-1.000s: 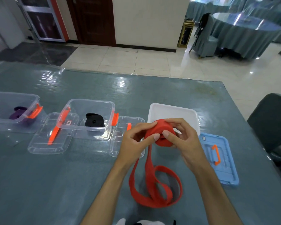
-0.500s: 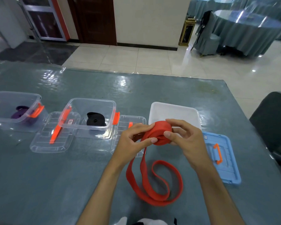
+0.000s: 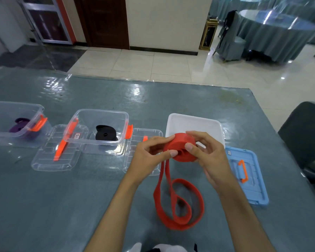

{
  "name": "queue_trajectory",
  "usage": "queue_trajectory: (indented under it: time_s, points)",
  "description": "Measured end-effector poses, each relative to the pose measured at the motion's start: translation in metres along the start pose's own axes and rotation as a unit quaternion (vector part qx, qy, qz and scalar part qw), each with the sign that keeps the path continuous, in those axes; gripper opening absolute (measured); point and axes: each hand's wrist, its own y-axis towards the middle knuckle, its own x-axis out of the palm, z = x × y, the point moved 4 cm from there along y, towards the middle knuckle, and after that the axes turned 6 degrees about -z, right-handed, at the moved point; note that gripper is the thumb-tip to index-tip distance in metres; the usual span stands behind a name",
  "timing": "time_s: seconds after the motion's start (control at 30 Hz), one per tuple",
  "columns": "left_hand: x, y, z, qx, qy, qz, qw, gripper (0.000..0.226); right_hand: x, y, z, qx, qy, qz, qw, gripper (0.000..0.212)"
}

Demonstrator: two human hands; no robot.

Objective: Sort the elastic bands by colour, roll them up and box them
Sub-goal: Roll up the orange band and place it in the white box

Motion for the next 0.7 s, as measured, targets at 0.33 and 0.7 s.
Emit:
queue_trajectory:
  time_s: [0.33, 0.7]
  points:
    - [0.0006, -0.0024, -0.0042, -0.024, 0.026, 0.008, 0.999, 0.038, -0.0052, 0.0003, -0.004, -0.011, -0.093, -0.002, 0.996, 0.043]
    - [-0.0021, -0.005, -0.0059, -0.017, 0.01, 0.02, 1.0, 0.033, -0.0068, -0.0036, 0.0003, -0.005, -0.093, -0.024, 0.995, 0.038]
